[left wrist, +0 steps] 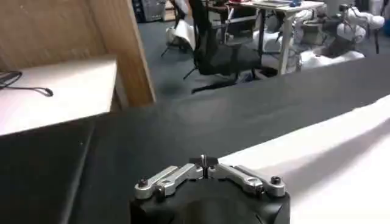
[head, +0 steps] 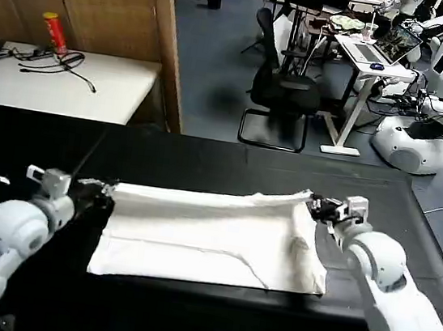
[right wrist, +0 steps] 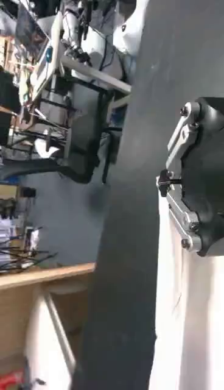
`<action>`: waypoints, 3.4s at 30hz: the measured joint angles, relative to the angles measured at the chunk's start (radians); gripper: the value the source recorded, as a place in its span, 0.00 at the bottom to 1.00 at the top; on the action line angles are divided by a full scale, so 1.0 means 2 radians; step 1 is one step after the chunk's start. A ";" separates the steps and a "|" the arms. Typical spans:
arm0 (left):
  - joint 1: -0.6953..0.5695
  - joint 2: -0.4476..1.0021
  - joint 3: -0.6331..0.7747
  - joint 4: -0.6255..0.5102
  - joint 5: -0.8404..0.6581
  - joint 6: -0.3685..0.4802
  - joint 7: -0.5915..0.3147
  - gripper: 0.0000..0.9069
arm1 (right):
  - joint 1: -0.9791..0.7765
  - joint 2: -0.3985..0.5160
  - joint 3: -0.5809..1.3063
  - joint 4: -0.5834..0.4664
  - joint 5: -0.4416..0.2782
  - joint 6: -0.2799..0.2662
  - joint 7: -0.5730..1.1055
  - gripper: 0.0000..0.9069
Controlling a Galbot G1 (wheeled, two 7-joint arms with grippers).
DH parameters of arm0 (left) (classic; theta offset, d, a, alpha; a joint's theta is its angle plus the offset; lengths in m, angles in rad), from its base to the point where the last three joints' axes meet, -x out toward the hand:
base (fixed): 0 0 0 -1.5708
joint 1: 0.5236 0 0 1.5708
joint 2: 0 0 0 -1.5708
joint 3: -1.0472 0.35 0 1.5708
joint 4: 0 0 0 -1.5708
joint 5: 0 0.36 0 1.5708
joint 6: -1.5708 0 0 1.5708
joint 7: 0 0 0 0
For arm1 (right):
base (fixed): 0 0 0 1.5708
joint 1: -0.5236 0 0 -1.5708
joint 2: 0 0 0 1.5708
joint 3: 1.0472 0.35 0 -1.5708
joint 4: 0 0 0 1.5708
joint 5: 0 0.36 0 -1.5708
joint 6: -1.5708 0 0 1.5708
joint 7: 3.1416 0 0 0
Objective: Fold and organize the clothes.
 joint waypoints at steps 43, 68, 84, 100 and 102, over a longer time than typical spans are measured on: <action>0.167 -0.036 -0.049 -0.033 0.126 -0.031 0.012 0.97 | -0.154 0.010 0.046 0.043 -0.028 0.000 -0.005 0.13; 0.105 -0.079 -0.079 -0.029 0.032 -0.012 -0.015 0.97 | -0.052 0.055 0.052 -0.013 0.024 0.039 0.011 0.97; 0.018 -0.141 -0.048 0.093 -0.067 -0.007 -0.032 0.84 | 0.036 0.117 0.007 -0.142 0.003 0.061 0.016 0.83; 0.009 -0.149 -0.041 0.124 -0.026 -0.017 -0.017 0.00 | 0.029 0.134 0.005 -0.150 -0.026 0.069 0.017 0.06; 0.011 -0.149 -0.036 0.122 -0.011 -0.026 -0.004 0.00 | 0.024 0.137 0.008 -0.144 -0.035 0.075 0.017 0.06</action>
